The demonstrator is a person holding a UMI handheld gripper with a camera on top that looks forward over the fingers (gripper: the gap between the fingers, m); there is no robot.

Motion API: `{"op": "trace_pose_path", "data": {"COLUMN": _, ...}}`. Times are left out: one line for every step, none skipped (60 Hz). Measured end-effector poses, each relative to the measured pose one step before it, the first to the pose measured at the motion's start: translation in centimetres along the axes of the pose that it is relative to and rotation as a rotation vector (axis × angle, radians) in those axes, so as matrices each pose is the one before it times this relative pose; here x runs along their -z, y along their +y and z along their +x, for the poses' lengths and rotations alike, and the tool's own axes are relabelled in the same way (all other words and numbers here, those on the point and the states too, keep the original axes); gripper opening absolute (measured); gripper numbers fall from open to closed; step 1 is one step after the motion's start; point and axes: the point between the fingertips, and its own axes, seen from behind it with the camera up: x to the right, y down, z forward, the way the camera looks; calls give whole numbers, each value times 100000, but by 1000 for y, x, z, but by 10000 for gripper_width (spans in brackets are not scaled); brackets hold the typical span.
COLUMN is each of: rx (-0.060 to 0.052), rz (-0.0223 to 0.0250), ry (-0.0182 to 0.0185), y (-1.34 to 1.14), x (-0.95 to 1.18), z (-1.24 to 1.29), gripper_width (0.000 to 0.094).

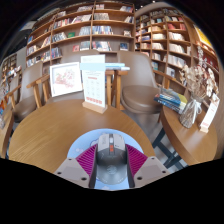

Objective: Arrange mouse

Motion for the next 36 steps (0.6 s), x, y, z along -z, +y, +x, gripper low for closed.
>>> {"op": "trace_pose_path", "data": {"rx": -171, "rz": -269, "ry": -145, "y": 259, "x": -96, "z": 58, "gripper_width": 443}}
{"op": "trace_pose_path", "data": {"rx": -60, "rz": -246, "ry": -31, "y": 220, "x": -99, "z": 57, "gripper_width": 442}}
{"op": "trace_pose_path", "data": {"rx": 11, "rz": -214, "ry": 0, "y": 198, "x": -98, "z": 71, "gripper_width": 446}}
{"op": "trace_pose_path", "data": {"rx": 130, "rz": -177, "ry": 7, "y": 194, "x": -115, "z": 63, "gripper_width": 451}}
{"op": "trace_pose_path", "data": {"rx": 195, "rz": -179, "ry": -21, "y": 182, "x": -114, "z": 47, "gripper_width": 458}}
{"op": "trace_pose_path", "data": {"rx": 61, "rz": -223, "ry": -28, "y": 76, "x": -194, "z": -129, "gripper_width": 461}}
{"op": "trace_pose_path", "data": {"rx": 112, "rz": -165, "ry": -188, "y": 188, "x": -2, "z": -29, "gripper_width": 470}}
{"op": "trace_pose_path", "data": {"rx": 36, "rz": -306, "ry": -350, "y": 199, "x": -74, "z": -77, "gripper_width": 479}}
{"op": "trace_pose_path", "data": {"rx": 68, "rz": -437, "ry": -570, "y": 190, "x": -69, "z": -55, "gripper_width": 485}}
{"op": "trace_pose_path", "data": {"rx": 158, "rz": -468, "ry": -597, "y": 199, "x": -27, "z": -84, "gripper_width": 498}}
{"op": "trace_pose_path", "data": {"rx": 319, "rz": -81, "ry": -387, "y": 98, "x": -92, "z": -130, "gripper_width": 508}}
{"op": "trace_pose_path", "data": {"rx": 431, "rz": 615, "ry": -269, "y": -120, "x": 89, "z": -60, "gripper_width": 516}}
{"op": "trace_pose_path", "data": {"rx": 551, "rz": 906, "ry": 1, "y": -155, "x": 59, "z": 88, "gripper_width": 528}}
{"op": "trace_pose_path", "data": {"rx": 597, "rz": 822, "ry": 321, "y": -144, "x": 56, "z": 137, "gripper_width": 552}}
{"op": "trace_pose_path", "data": {"rx": 503, "rz": 619, "ry": 298, "y": -104, "x": 87, "z": 103, "gripper_width": 595}}
{"op": "trace_pose_path", "data": {"rx": 315, "rz": 469, "ry": 501, "y": -83, "x": 103, "z": 121, "gripper_width": 652}}
{"op": "trace_pose_path", "data": {"rx": 161, "rz": 88, "ry": 414, "y": -170, "x": 140, "z": 116, "gripper_width": 714}}
{"op": "trace_pose_path", "data": {"rx": 98, "rz": 279, "ry": 460, "y": -15, "x": 161, "z": 80, "gripper_width": 784}}
{"op": "trace_pose_path", "data": {"rx": 102, "rz": 272, "ry": 450, "y": -102, "x": 159, "z": 85, "gripper_width": 856}}
{"op": "trace_pose_path", "data": {"rx": 61, "rz": 299, "ry": 387, "y": -56, "x": 203, "z": 15, "gripper_width": 859}}
{"op": "trace_pose_path", "data": {"rx": -16, "rz": 213, "ry": 368, "y": -56, "x": 261, "z": 23, "gripper_width": 831}}
{"op": "trace_pose_path", "data": {"rx": -97, "rz": 152, "ry": 559, "y": -43, "x": 324, "z": 17, "gripper_width": 819}}
{"op": "trace_pose_path", "data": {"rx": -114, "rz": 270, "ry": 482, "y": -71, "x": 345, "z": -6, "gripper_width": 821}}
{"op": "trace_pose_path", "data": {"rx": -86, "rz": 175, "ry": 255, "y": -61, "x": 452, "z": -59, "gripper_width": 830}}
{"op": "trace_pose_path", "data": {"rx": -51, "rz": 157, "ry": 193, "y": -19, "x": 513, "z": -83, "gripper_width": 844}}
{"op": "trace_pose_path", "data": {"rx": -84, "rz": 132, "ry": 189, "y": -38, "x": 572, "z": -84, "gripper_width": 855}}
{"op": "trace_pose_path", "data": {"rx": -94, "rz": 139, "ry": 99, "y": -42, "x": 660, "z": -67, "gripper_width": 862}}
{"op": "trace_pose_path", "data": {"rx": -68, "rz": 128, "ry": 106, "y": -19, "x": 631, "z": -128, "gripper_width": 861}}
{"op": "trace_pose_path", "data": {"rx": 41, "rz": 136, "ry": -3, "y": 1, "x": 711, "z": -182, "gripper_width": 858}}
{"op": "trace_pose_path", "data": {"rx": 175, "rz": 149, "ry": -104, "y": 20, "x": 697, "z": -207, "gripper_width": 857}}
{"op": "trace_pose_path", "data": {"rx": 248, "rz": 129, "ry": -130, "y": 35, "x": 740, "z": -225, "gripper_width": 853}}
{"op": "trace_pose_path", "data": {"rx": 157, "rz": 141, "ry": -169, "y": 41, "x": 773, "z": -209, "gripper_width": 854}}
{"op": "trace_pose_path", "data": {"rx": 76, "rz": 246, "ry": -50, "y": 57, "x": 716, "z": -324, "gripper_width": 850}}
{"op": "trace_pose_path", "data": {"rx": 129, "rz": 244, "ry": -646, "y": -27, "x": 961, "z": -121, "gripper_width": 852}}
{"op": "trace_pose_path", "data": {"rx": 28, "rz": 425, "ry": -403, "y": 9, "x": 740, "z": -379, "gripper_width": 851}}
{"op": "trace_pose_path", "data": {"rx": 92, "rz": 324, "ry": -786, "y": -18, "x": 955, "z": -151, "gripper_width": 851}}
